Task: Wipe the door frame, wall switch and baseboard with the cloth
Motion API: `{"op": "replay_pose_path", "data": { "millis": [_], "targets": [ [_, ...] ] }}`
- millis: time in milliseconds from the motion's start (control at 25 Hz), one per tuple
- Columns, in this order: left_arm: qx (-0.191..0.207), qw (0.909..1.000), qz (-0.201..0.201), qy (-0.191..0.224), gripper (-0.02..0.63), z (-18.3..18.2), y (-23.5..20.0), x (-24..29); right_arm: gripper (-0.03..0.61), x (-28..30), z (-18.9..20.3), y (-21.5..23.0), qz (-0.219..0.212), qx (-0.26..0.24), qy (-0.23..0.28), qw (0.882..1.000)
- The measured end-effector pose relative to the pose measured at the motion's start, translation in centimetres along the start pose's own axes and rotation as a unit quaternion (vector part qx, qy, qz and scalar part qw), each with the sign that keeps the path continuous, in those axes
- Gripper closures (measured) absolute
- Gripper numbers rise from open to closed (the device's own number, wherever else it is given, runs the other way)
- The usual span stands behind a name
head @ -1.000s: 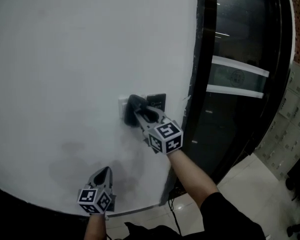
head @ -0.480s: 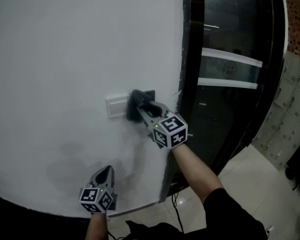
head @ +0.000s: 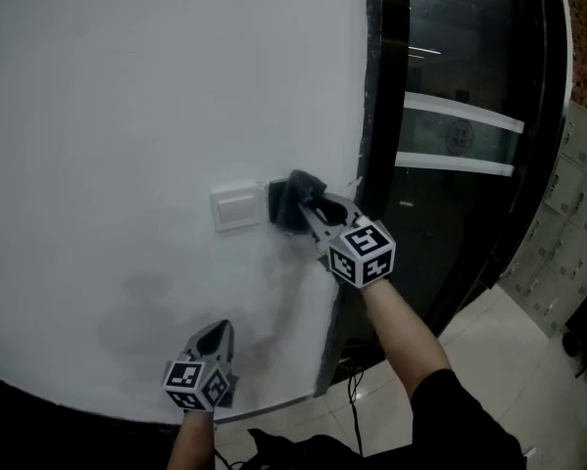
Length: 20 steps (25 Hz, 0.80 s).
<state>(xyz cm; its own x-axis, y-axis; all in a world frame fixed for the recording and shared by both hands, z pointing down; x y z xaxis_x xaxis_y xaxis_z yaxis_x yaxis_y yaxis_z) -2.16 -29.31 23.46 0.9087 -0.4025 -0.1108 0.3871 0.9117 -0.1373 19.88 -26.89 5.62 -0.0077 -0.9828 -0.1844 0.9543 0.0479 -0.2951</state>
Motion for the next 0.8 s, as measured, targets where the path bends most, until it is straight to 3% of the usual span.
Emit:
{"op": "replay_pose_path", "data": {
  "millis": [560,800],
  "targets": [
    [0.000,0.9998,0.012,-0.018,0.621,1.1,0.8,1.4,0.495,-2.3,2.4,5.0,0.049,0.021,-0.022,0.998],
    [0.001,0.9996,0.014,-0.023,0.621,1.6,1.1,1.2,0.495,-3.8,1.3,4.8,0.055,0.008,-0.006,0.998]
  ]
}}
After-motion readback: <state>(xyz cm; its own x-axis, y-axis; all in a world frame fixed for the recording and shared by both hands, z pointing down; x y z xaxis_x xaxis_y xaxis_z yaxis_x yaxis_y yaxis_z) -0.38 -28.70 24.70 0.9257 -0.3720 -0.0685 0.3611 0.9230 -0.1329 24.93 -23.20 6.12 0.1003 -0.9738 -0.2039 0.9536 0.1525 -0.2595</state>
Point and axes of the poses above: the fingertips, and each gripper's own axes: x forward along the fingers, y to its right, z out of its underside, the point moved 2 cm from there along -x, backward along the fingers, and after that the axes turned 1 degree about -y, right-handed, at the moved point
